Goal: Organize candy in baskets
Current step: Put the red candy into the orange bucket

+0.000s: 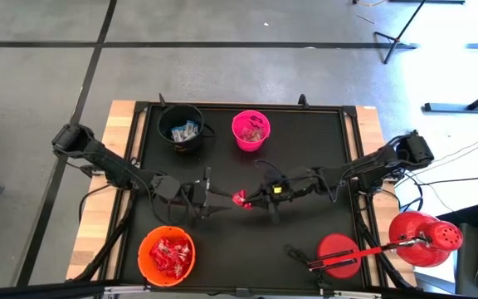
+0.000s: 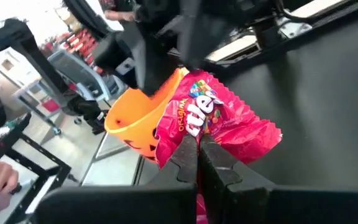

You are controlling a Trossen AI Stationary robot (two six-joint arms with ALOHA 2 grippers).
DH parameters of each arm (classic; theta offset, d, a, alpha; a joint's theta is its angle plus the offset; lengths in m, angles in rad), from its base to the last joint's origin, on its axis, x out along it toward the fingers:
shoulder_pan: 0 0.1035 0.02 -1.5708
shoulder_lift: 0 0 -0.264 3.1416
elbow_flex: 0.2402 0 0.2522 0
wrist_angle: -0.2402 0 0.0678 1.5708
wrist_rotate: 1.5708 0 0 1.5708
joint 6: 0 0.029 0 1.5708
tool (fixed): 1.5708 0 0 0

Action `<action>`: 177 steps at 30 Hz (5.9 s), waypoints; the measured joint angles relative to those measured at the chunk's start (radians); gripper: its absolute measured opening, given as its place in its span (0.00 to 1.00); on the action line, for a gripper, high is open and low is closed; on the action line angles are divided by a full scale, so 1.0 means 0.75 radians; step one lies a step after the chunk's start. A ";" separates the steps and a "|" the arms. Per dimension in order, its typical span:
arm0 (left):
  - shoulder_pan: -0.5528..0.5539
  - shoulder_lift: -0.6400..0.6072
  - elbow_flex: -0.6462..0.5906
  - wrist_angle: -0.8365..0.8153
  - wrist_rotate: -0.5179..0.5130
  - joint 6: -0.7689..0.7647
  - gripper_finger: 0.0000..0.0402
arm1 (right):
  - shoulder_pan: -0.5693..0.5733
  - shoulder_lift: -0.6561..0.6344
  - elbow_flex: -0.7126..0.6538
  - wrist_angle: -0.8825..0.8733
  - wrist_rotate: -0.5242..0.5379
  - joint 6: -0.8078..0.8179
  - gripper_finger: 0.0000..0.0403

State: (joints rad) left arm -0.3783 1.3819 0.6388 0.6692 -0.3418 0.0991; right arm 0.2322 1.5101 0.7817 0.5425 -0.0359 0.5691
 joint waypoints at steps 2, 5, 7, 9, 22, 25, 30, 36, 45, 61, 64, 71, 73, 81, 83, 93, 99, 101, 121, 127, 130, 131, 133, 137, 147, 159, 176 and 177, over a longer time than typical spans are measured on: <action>-0.006 0.000 0.000 0.000 0.015 0.000 0.39 | 0.000 0.000 0.045 -0.065 0.004 -0.025 0.00; -0.019 0.000 0.000 0.000 0.014 0.005 0.39 | -0.001 0.000 0.080 -0.119 0.022 -0.032 0.00; -0.021 0.000 0.000 0.002 0.007 0.005 0.39 | -0.001 0.000 0.092 -0.120 0.026 -0.033 0.00; -0.022 0.000 0.000 0.001 -0.004 -0.002 0.39 | -0.001 0.000 0.096 -0.121 0.034 -0.033 0.00; -0.022 0.047 0.000 0.017 -0.092 -0.013 0.39 | 0.005 0.074 0.096 -0.073 0.033 -0.028 0.00; -0.018 0.082 0.001 0.040 -0.096 -0.013 0.39 | 0.005 0.108 0.096 -0.040 0.018 -0.020 0.00; -0.016 0.142 0.002 0.045 -0.122 -0.017 0.39 | 0.005 0.132 0.097 -0.024 -0.009 -0.016 0.00; -0.016 0.155 0.002 0.051 -0.172 -0.025 0.39 | 0.005 0.132 0.098 -0.022 -0.011 -0.016 0.00; -0.021 0.156 0.002 0.077 -0.237 0.003 0.39 | 0.004 0.130 0.099 -0.020 -0.007 -0.018 0.00; -0.023 0.153 0.002 0.095 -0.218 0.021 0.39 | 0.004 0.128 0.102 -0.035 -0.011 -0.032 0.00; -0.024 0.149 0.002 0.091 -0.216 0.016 0.39 | 0.004 0.128 0.102 -0.036 -0.011 -0.032 0.00; -0.041 0.055 0.001 0.018 -0.211 0.020 0.39 | 0.004 0.128 0.102 -0.035 -0.012 -0.037 0.00; -0.047 0.017 0.001 -0.037 -0.215 0.016 0.39 | 0.004 0.128 0.102 -0.032 -0.012 -0.037 0.00; -0.046 -0.002 0.001 -0.161 -0.131 -0.100 0.39 | 0.004 0.128 0.102 -0.026 -0.011 -0.047 0.00; -0.043 0.001 0.001 -0.178 -0.120 -0.120 0.39 | 0.004 0.128 0.102 -0.027 -0.011 -0.053 0.00; -0.067 -0.004 0.193 -0.315 -0.368 0.085 0.39 | 0.004 0.128 0.102 -0.031 -0.012 -0.059 0.00; -0.099 -0.004 0.477 -0.826 -0.665 0.121 0.39 | 0.004 0.128 0.102 -0.041 -0.012 -0.059 0.00; -0.105 -0.004 0.567 -0.991 -0.687 0.110 0.39 | 0.004 0.128 0.102 -0.040 -0.012 -0.060 0.00; -0.270 -0.199 0.903 -1.788 -0.670 -0.325 0.04 | 0.005 0.128 0.101 -0.058 -0.037 -0.068 0.00; -0.286 -0.322 0.762 -1.713 -0.591 -0.438 0.22 | 0.005 0.128 0.101 -0.058 -0.037 -0.085 0.00; -0.279 -0.325 0.642 -1.584 -0.563 -0.467 0.33 | 0.005 0.128 0.101 -0.052 -0.037 -0.099 0.00; -0.273 -0.321 0.598 -1.526 -0.555 -0.471 0.37 | 0.005 0.128 0.101 -0.050 -0.037 -0.101 0.00; -0.253 -0.305 0.508 -1.373 -0.510 -0.472 0.45 | 0.005 0.128 0.101 -0.049 -0.038 -0.102 0.00; -0.203 -0.239 0.338 -1.013 -0.418 -0.439 0.59 | 0.005 0.128 0.101 -0.049 -0.038 -0.102 0.00; -0.062 -0.009 0.241 -0.611 -0.265 -0.443 0.79 | 0.005 0.128 0.101 -0.048 -0.038 -0.103 0.00; 0.042 0.182 0.241 -0.418 -0.031 -0.444 0.81 | 0.005 0.128 0.101 -0.047 -0.042 -0.103 0.00; 0.053 0.195 0.242 -0.450 -0.053 -0.436 0.49 | 0.004 0.129 0.100 -0.026 -0.034 -0.103 0.00; 0.052 0.195 0.242 -0.450 -0.053 -0.435 0.46 | 0.004 0.129 0.100 -0.026 -0.032 -0.103 0.00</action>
State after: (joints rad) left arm -0.3389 1.5284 0.8200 0.3321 -0.3813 -0.2271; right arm 0.2352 1.6070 0.8566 0.5229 -0.0598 0.4919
